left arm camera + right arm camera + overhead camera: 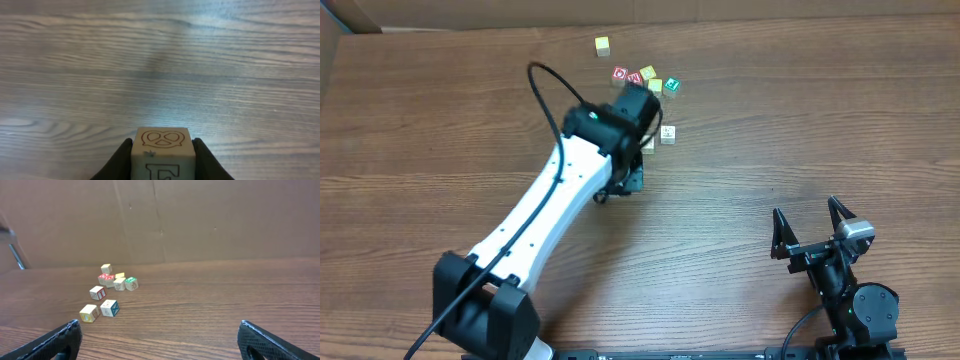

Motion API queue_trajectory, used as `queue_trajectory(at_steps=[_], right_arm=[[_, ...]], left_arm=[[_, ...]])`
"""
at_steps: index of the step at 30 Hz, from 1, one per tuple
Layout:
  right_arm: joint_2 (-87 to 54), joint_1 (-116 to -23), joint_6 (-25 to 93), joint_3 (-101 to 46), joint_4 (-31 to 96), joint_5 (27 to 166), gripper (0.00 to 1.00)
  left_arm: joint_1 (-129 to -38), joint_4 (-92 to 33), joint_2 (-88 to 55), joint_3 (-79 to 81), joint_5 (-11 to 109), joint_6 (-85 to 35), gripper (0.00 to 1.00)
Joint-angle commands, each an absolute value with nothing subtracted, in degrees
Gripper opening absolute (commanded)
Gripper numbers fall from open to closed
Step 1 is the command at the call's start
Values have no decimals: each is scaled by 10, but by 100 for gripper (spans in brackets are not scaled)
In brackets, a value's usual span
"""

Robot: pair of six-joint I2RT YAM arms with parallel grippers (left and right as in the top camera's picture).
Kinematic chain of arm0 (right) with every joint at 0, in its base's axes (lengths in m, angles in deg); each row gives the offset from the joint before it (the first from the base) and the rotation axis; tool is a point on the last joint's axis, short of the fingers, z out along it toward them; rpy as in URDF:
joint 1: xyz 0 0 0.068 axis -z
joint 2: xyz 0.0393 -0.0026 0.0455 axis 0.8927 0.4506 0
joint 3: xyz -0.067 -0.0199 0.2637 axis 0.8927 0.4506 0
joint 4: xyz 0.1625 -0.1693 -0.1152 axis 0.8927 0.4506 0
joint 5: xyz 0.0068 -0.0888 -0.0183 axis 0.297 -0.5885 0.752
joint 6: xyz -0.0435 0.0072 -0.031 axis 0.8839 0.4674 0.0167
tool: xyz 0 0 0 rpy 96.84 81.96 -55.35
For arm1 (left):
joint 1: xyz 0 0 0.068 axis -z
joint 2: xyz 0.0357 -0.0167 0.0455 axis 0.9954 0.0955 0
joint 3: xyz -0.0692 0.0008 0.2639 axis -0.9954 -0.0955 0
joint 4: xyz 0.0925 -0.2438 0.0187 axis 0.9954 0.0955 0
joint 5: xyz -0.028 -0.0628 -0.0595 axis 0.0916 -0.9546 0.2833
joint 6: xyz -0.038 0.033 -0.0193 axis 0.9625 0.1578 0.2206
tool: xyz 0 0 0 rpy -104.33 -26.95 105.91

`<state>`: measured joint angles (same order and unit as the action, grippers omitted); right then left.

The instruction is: Flip 4 blocks

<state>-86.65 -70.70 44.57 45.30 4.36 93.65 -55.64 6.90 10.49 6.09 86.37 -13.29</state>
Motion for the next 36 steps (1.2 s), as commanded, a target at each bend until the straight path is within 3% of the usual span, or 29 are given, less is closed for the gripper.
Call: queue_trajectory(at_steps=[1,16,29,36], right_arm=[[-869,-704,448,459,41,936,100],[-869,-704,448,459,41,936,100],[-869,-704,448,459,41,936,100],[-869,-704,448,459,41,936,100]], left_arm=[[-553,24,101,-9,860,-96,25],[-568,-193,102,-180,827,-141,27],[-568,-215,107,-188,816,-135,31],[-601,-195,104,-120,826,-148,51]])
